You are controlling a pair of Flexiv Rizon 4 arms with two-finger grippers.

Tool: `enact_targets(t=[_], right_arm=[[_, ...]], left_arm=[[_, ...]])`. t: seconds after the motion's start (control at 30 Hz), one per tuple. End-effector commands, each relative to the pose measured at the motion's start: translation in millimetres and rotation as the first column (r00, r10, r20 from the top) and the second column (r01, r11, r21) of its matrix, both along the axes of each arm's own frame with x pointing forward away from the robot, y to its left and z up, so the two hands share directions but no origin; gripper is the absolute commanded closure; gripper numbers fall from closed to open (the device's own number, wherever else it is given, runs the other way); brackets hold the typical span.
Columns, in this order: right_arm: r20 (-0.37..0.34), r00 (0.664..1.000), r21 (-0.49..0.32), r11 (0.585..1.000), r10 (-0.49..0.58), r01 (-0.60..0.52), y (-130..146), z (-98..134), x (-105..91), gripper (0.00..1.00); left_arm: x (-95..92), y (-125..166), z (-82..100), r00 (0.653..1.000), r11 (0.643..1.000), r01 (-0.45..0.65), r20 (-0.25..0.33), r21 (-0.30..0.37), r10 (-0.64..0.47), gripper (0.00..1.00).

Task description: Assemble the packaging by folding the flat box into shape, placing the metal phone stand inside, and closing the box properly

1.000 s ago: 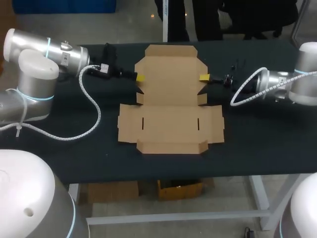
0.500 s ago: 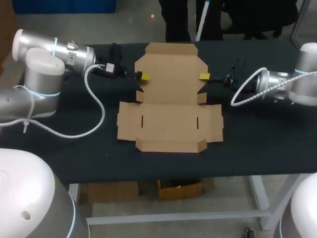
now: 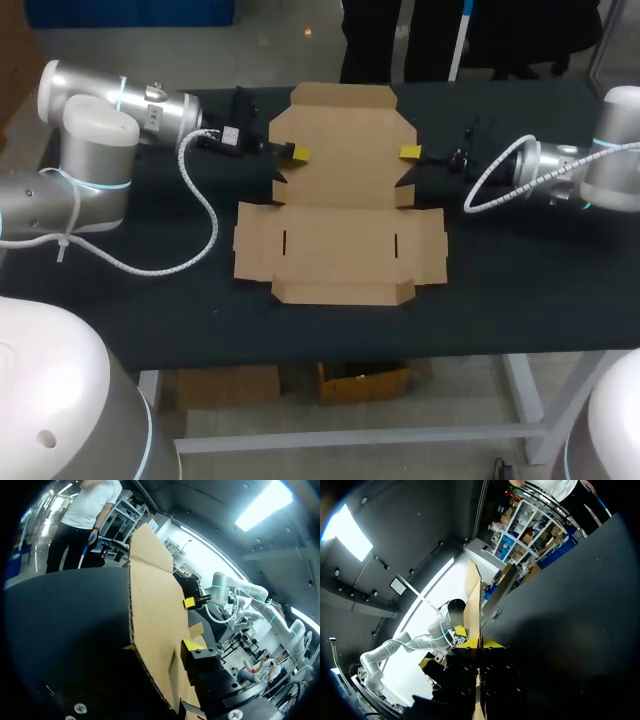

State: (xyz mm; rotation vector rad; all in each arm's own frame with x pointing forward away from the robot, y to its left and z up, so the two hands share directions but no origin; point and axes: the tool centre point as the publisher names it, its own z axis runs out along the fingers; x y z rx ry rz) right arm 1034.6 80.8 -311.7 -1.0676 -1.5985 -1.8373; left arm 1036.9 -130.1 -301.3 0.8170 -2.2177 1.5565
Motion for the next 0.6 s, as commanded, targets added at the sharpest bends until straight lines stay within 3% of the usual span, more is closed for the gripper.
enact_targets(t=[0.03, 0.6], right_arm=[[0.008, 1.000, 0.011, 1.000, 0.009, -0.009, 0.4, -1.9, 3.0, 1.00], [0.019, 1.000, 0.021, 1.000, 0.016, -0.016, 2.9, -0.5, 3.3, 1.00]], left_arm=[[4.1, -3.2, -2.6, 1.000, 1.000, 0.012, -0.003, -0.007, -0.012, 0.58], [3.0, -9.4, -0.7, 1.000, 0.999, 0.025, 0.002, -0.028, -0.025, 0.66]])
